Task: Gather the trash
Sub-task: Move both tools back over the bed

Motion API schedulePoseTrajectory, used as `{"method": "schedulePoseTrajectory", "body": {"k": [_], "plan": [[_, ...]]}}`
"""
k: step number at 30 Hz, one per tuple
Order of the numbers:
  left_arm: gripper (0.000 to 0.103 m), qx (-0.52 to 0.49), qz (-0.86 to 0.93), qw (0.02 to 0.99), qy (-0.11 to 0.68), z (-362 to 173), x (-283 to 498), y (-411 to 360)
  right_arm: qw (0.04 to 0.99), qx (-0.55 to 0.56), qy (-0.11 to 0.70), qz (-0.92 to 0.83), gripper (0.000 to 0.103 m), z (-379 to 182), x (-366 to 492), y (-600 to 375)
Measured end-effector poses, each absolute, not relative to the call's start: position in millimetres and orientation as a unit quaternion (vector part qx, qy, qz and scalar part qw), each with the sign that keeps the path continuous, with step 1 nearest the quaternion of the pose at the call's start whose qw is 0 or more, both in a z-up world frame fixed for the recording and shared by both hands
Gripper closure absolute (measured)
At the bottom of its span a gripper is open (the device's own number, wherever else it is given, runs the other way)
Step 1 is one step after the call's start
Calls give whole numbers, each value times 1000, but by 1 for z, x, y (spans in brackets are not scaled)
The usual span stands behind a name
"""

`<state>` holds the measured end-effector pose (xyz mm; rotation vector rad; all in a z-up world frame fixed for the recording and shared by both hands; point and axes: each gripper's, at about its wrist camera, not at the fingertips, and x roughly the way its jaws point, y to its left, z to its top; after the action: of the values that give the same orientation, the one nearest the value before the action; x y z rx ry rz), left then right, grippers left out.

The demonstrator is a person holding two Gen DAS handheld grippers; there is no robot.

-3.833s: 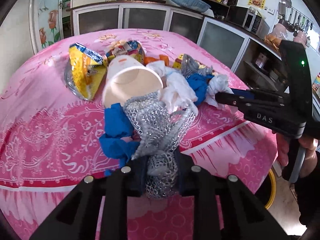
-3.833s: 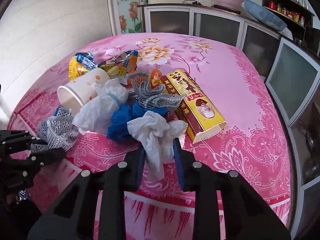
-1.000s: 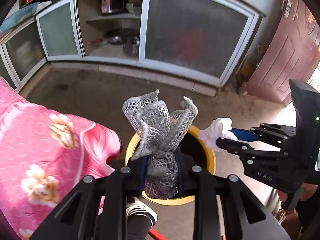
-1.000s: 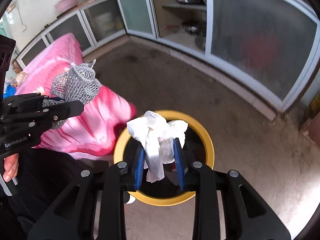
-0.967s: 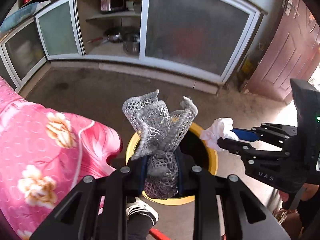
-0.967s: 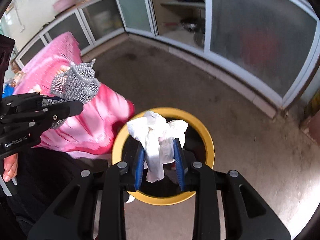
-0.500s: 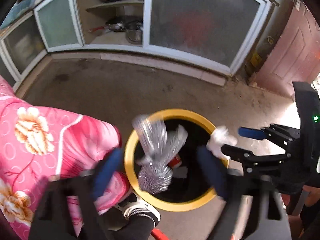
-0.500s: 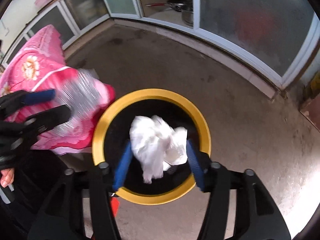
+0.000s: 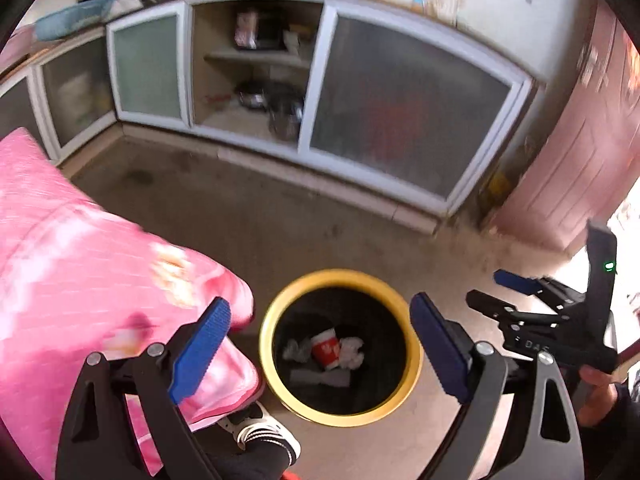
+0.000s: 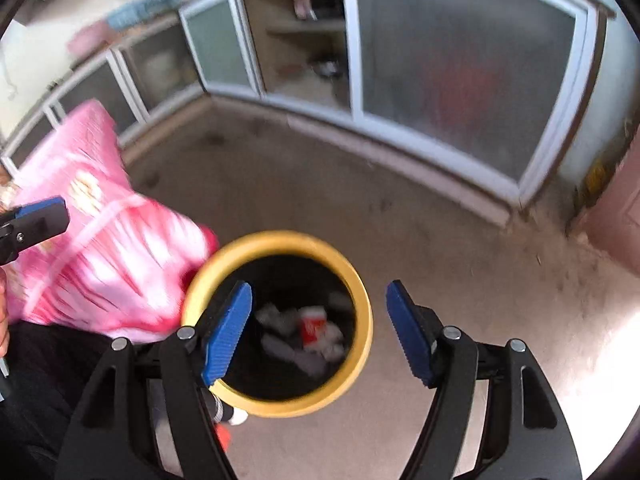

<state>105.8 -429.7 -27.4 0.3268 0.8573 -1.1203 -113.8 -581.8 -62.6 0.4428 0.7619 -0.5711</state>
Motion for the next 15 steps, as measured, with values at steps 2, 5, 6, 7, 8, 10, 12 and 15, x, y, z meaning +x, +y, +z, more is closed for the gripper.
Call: {"method": "schedulePoseTrajectory", "body": {"k": [2, 5, 6, 7, 8, 10, 12, 15], "plan": [[13, 128, -510, 767, 368, 0, 110, -396, 882, 208, 341, -251, 31, -43, -107, -576], [10, 114, -489, 797, 335, 29, 115, -346, 904, 191, 315, -215, 30, -13, -87, -559], [10, 112, -477, 808, 326, 37, 115, -328, 911, 185, 309, -200, 30, -5, -79, -551], [10, 110, -465, 819, 318, 43, 116, -310, 918, 178, 303, -184, 30, 4, -70, -543], [10, 106, -448, 833, 307, 50, 119, -284, 929, 166, 296, -151, 30, 16, -55, -528], [8, 102, -412, 858, 290, 60, 120, -246, 941, 149, 285, -100, 29, 32, -30, -502], [8, 101, -360, 886, 273, 68, 123, -202, 949, 136, 279, -48, 25, 44, -5, -470], [8, 101, -275, 920, 259, 75, 130, -144, 951, 114, 284, 39, 25, 53, 38, -418]]}}
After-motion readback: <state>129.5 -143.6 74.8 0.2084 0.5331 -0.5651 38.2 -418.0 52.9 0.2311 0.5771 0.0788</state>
